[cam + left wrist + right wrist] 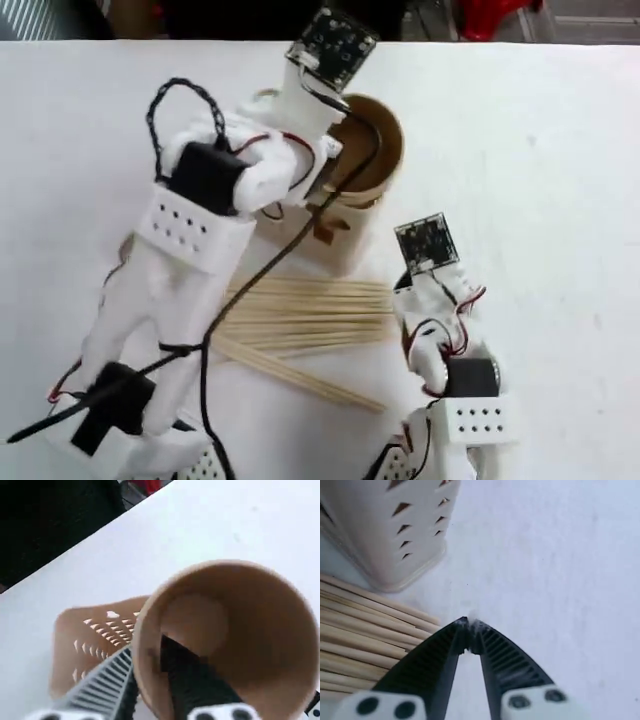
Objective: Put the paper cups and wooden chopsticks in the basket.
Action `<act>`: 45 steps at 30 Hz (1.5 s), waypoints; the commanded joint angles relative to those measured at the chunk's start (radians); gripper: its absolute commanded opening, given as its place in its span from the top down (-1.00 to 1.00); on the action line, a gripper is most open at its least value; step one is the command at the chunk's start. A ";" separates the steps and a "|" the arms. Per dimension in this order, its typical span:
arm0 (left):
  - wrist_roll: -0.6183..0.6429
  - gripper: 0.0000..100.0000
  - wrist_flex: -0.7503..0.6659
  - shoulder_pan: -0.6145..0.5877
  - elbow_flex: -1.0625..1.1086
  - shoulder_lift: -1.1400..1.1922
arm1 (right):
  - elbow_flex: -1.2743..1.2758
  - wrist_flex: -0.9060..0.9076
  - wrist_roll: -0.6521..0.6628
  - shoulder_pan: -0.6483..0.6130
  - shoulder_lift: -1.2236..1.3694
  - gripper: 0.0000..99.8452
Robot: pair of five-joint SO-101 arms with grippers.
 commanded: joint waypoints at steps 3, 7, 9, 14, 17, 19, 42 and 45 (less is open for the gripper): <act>0.003 0.62 -0.020 -0.053 -0.006 -0.041 | -0.006 0.004 0.009 -0.005 -0.013 0.96; 0.006 0.59 -0.026 -0.107 -0.017 -0.048 | -0.006 0.004 0.009 -0.005 -0.013 0.96; 0.006 0.59 -0.021 -0.113 -0.048 -0.042 | -0.006 0.002 0.011 -0.005 -0.013 0.96; 0.006 0.59 -0.023 -0.105 -0.097 -0.045 | -0.006 0.002 0.011 -0.005 -0.013 0.96; 0.006 0.59 -0.018 -0.114 -0.117 -0.047 | -0.006 0.002 0.011 -0.005 -0.013 0.96; 0.006 0.59 -0.017 -0.124 -0.118 -0.050 | -0.006 0.002 0.011 -0.005 -0.013 0.96; -0.586 0.45 0.302 -0.725 0.014 0.038 | -0.006 0.002 0.011 -0.007 -0.013 0.96; -0.755 0.40 0.282 -0.754 0.037 0.125 | -0.006 0.002 0.011 -0.008 -0.013 0.96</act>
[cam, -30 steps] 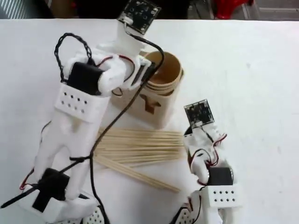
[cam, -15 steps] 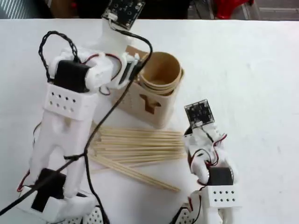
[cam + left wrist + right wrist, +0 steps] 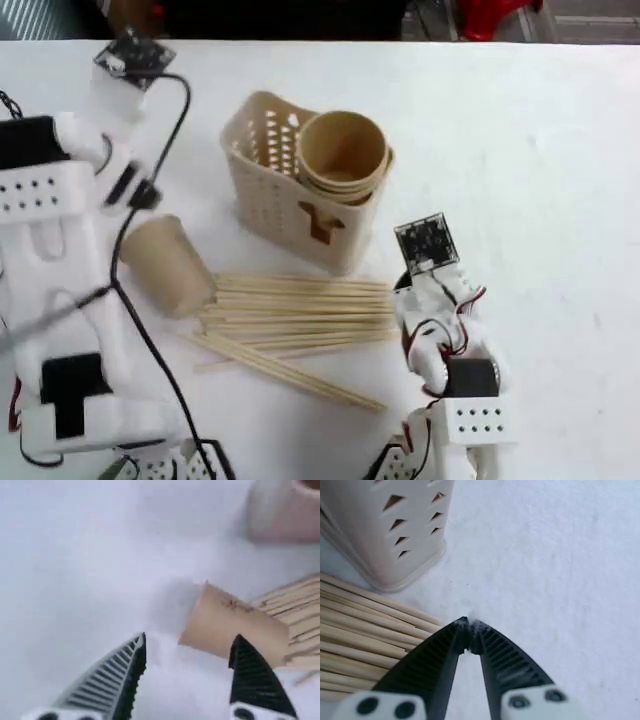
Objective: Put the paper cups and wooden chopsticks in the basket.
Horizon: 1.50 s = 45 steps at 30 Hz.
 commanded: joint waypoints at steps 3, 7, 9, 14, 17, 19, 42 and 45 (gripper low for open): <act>-0.252 0.40 -0.038 -0.035 -0.005 0.147 | -0.006 0.002 0.009 -0.010 -0.013 0.96; -0.325 0.40 -0.055 -0.035 -0.005 0.240 | -0.006 0.002 0.009 -0.008 -0.013 0.96; -0.350 0.40 -0.048 -0.035 -0.005 0.275 | -0.006 0.002 0.009 -0.008 -0.013 0.96; -0.358 0.40 -0.046 -0.035 -0.003 0.366 | -0.006 0.002 0.009 -0.008 -0.013 0.96; -0.356 0.40 -0.044 -0.031 0.003 0.420 | -0.006 0.002 0.009 -0.008 -0.013 0.96; -0.356 0.40 -0.031 -0.030 -0.002 0.456 | -0.006 0.002 0.009 -0.008 -0.013 0.96; -0.445 0.88 0.003 -0.035 -0.058 0.555 | -0.006 0.001 0.009 -0.013 -0.013 0.96; -0.400 0.88 0.038 -0.048 -0.158 0.555 | -0.006 0.001 0.009 -0.015 -0.013 0.96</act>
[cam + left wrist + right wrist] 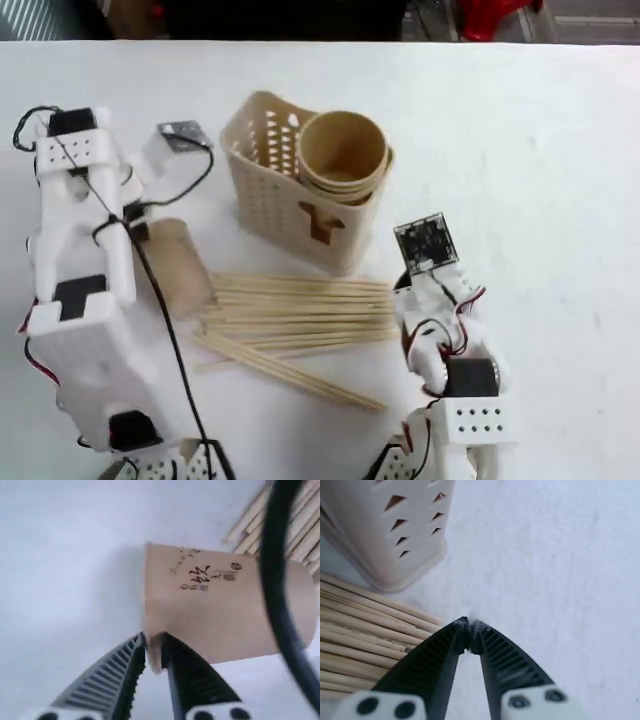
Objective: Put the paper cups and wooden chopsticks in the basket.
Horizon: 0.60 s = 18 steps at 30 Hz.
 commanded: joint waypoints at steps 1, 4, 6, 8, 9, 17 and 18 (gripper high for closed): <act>0.057 0.88 0.052 -0.022 -0.130 0.010 | -0.006 0.001 0.009 -0.012 -0.013 0.96; 0.124 0.88 0.077 -0.025 -0.218 0.008 | -0.006 0.001 0.009 -0.012 -0.013 0.96; 0.198 0.88 0.074 -0.039 -0.261 0.008 | -0.006 0.001 0.009 -0.012 -0.013 0.96; 0.245 0.88 0.074 -0.051 -0.298 0.008 | -0.006 0.001 0.009 -0.012 -0.013 0.96; 0.264 0.88 0.071 -0.061 -0.315 0.012 | -0.006 0.001 0.009 -0.012 -0.013 0.96; 0.370 0.87 0.078 -0.134 -0.433 0.007 | -0.006 0.001 0.009 -0.012 -0.013 0.96; 0.373 0.87 0.080 -0.134 -0.419 0.007 | -0.006 0.001 0.009 -0.012 -0.013 0.96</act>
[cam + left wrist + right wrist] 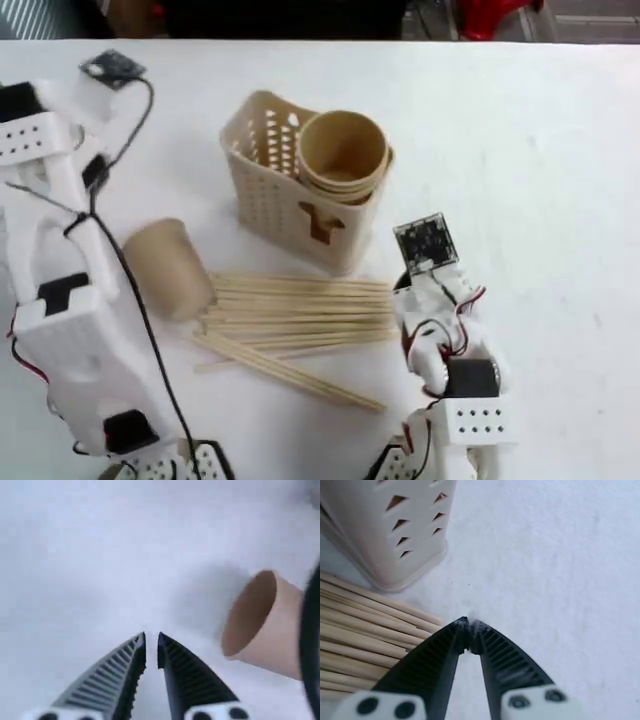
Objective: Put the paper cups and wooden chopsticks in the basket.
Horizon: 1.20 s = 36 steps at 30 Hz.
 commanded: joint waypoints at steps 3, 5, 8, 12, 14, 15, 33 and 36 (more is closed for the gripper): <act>0.023 0.87 0.014 -0.013 0.044 -0.059 | -0.006 0.001 0.009 -0.008 -0.013 0.96; 0.020 0.87 0.014 -0.010 0.135 -0.137 | -0.006 0.001 0.009 -0.008 -0.013 0.96; 0.008 0.87 0.012 0.025 0.311 -0.312 | -0.005 -0.010 0.009 -0.008 -0.013 0.96; -0.074 0.72 -0.008 0.091 0.600 -0.582 | 0.011 -0.033 0.009 -0.007 -0.012 0.96; -0.092 0.59 -0.074 0.102 0.735 -0.704 | 0.011 -0.033 0.029 -0.005 -0.012 0.96; -0.091 0.52 -0.112 0.102 0.795 -0.754 | 0.012 -0.033 0.046 -0.008 -0.012 0.96; 0.196 0.46 -0.882 0.219 1.590 -1.107 | 0.014 -0.067 0.014 0.081 -0.015 0.96; 0.218 0.46 -0.971 0.242 1.649 -1.107 | 0.014 -0.068 0.014 0.081 -0.015 0.96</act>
